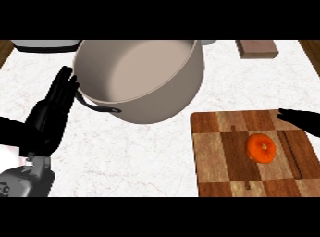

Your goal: Pick the squash from the cutting board and place it in the pot

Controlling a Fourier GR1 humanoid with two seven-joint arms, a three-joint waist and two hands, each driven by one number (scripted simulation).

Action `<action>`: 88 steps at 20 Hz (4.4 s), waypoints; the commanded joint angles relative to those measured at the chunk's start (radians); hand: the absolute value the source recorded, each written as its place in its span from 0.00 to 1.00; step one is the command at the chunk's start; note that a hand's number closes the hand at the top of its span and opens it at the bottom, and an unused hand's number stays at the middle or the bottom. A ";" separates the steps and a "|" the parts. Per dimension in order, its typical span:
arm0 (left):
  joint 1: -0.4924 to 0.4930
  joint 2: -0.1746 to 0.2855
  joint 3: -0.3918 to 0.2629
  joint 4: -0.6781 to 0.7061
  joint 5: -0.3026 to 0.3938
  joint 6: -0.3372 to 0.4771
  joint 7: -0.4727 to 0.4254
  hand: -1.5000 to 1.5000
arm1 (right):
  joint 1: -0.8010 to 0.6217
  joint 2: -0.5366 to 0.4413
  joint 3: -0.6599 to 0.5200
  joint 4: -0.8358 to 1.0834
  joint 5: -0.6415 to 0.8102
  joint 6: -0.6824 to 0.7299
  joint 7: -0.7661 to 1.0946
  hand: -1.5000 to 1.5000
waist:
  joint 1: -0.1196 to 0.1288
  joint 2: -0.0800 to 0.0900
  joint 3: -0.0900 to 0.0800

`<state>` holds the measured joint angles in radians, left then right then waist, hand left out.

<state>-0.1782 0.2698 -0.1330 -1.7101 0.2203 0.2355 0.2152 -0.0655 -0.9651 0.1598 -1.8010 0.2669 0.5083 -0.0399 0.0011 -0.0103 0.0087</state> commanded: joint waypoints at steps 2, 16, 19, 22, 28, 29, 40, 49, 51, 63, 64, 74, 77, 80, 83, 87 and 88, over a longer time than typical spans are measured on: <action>0.042 -0.017 -0.002 0.062 0.019 -0.021 0.042 0.50 | -0.042 0.072 -0.005 0.037 0.025 -0.007 0.021 0.00 | 0.005 0.012 -0.009; 0.057 -0.052 -0.033 -0.013 -0.051 0.001 0.090 0.50 | -0.086 0.246 0.092 -0.047 0.156 0.022 0.297 0.00 | 0.009 0.011 -0.009; 0.023 -0.043 0.011 0.052 -0.026 -0.029 0.081 0.50 | -0.062 0.220 0.058 0.031 0.186 0.021 0.189 0.00 | 0.001 0.012 -0.009; 0.000 -0.002 0.057 0.014 0.022 -0.076 0.131 0.50 | -0.059 0.222 0.064 0.125 0.244 -0.014 0.094 0.00 | 0.003 0.012 -0.008; 0.050 -0.070 -0.007 0.049 -0.069 -0.038 0.047 0.50 | -0.080 0.327 0.189 0.164 0.380 -0.041 0.152 0.00 | 0.002 0.012 -0.009; 0.006 -0.057 0.034 0.103 -0.025 -0.065 0.056 0.50 | -0.130 0.331 0.198 0.170 0.391 -0.006 0.210 0.00 | 0.002 0.015 -0.009; 0.045 -0.091 0.011 0.054 -0.078 -0.060 0.061 0.50 | -0.170 0.370 0.181 0.314 0.488 -0.001 0.144 0.00 | 0.003 0.012 -0.009; -0.018 -0.081 0.061 0.066 -0.065 -0.075 0.120 0.50 | -0.129 0.428 0.200 0.295 0.522 -0.091 -0.015 1.00 | -0.004 0.012 -0.009; 0.088 -0.122 0.000 0.017 -0.107 -0.056 0.079 0.50 | -0.148 0.421 0.156 0.291 0.494 -0.062 -0.022 1.00 | -0.001 0.010 -0.009; 0.043 -0.120 0.012 0.015 -0.120 -0.075 0.109 0.50 | -0.529 0.576 0.145 0.337 0.635 0.195 0.423 1.00 | 0.038 0.014 -0.013; 0.045 -0.122 0.019 0.028 -0.120 -0.076 0.092 0.50 | -0.533 0.592 0.155 0.323 0.656 0.205 0.462 1.00 | 0.018 0.012 -0.012; 0.031 -0.113 0.056 0.029 -0.097 -0.093 0.123 0.50 | -0.879 0.675 0.043 0.306 0.663 0.252 0.516 1.00 | 0.004 0.010 -0.009; 0.053 -0.120 0.047 0.003 -0.104 -0.092 0.111 0.50 | -0.972 0.713 -0.015 0.236 0.617 0.280 0.546 1.00 | 0.002 0.007 -0.009; 0.037 -0.105 0.044 -0.037 -0.112 -0.087 0.168 0.50 | -1.062 0.731 -0.002 0.253 0.622 0.247 0.505 1.00 | 0.010 0.009 -0.009; 0.040 -0.110 0.056 -0.020 -0.103 -0.091 0.163 0.50 | -1.161 0.828 -0.035 0.273 0.586 0.230 0.537 1.00 | 0.014 0.010 -0.010; -0.006 -0.126 0.054 0.006 -0.114 -0.080 0.168 0.50 | -1.272 0.917 -0.072 0.336 0.558 0.212 0.576 1.00 | 0.010 0.010 -0.010; 0.059 -0.123 0.043 -0.016 -0.131 -0.088 0.121 0.50 | -1.335 0.887 -0.109 0.416 0.553 0.196 0.536 1.00 | 0.020 0.012 -0.010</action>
<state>-0.1275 0.1550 -0.0747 -1.7550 0.1085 0.1436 0.3274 -1.2706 -0.1263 0.1010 -1.4863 0.8417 0.7328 0.4975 0.0170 -0.0065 0.0043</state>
